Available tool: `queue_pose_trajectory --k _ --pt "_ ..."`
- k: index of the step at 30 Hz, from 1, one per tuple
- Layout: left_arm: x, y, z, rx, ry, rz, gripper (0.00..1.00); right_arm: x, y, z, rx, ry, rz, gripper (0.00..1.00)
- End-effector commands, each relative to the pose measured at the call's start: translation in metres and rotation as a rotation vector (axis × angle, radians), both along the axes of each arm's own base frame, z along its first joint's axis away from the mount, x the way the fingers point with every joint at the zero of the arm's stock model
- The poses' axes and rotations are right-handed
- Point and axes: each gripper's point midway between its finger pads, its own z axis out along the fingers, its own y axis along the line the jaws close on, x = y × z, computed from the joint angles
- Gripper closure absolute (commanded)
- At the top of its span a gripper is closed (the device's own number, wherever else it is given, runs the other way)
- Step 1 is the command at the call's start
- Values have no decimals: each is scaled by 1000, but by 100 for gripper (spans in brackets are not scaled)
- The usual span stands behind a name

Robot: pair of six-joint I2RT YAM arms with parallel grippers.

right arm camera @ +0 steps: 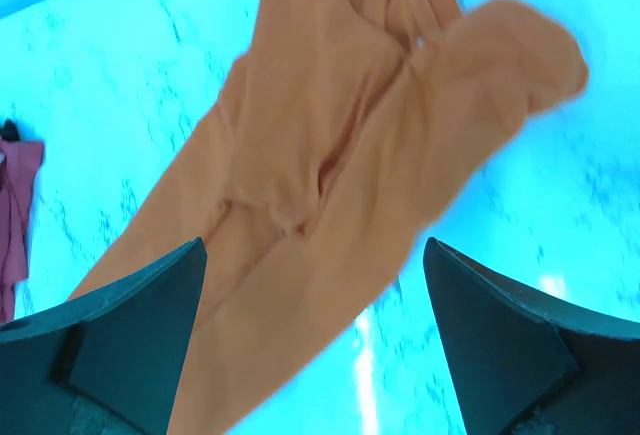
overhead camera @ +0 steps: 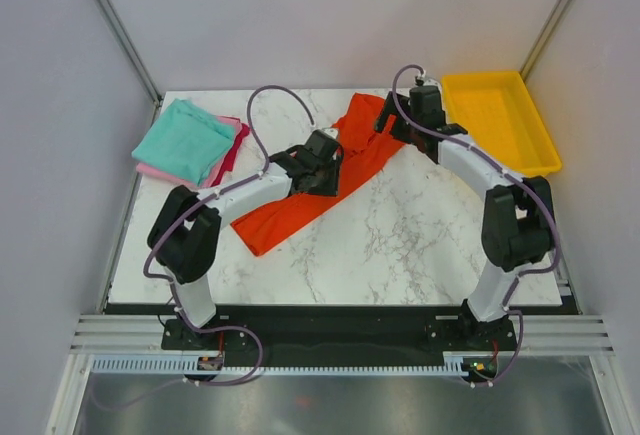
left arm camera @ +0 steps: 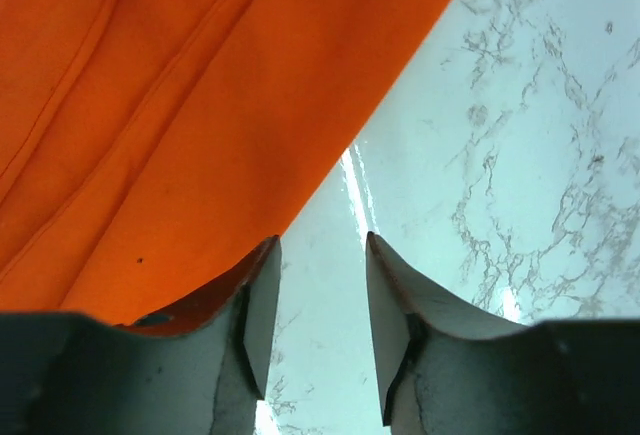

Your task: Fold and stack the t-shirts

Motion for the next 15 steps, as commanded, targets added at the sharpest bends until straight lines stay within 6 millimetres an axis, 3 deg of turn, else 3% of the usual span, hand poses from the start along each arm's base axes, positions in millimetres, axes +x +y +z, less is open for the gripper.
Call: queue_pose_trajectory --k 1,2,4,7,9,15 --pt "7 3 2 174 -70 -88 55 -49 -8 -44 48 117 -41 2" --pt "5 0 0 185 -71 -105 56 -55 -10 -35 66 73 -40 2" --pt "-2 -9 -4 218 -76 -165 59 -83 -20 -55 54 99 -60 2" --pt "-8 -9 -19 311 -70 -199 55 -98 -18 -59 118 103 -59 2" --pt "-8 -5 -29 357 -58 -197 51 -107 -18 -54 141 75 -55 2" --pt "2 10 -63 522 -2 -158 51 -125 -28 -23 157 -33 -63 2"
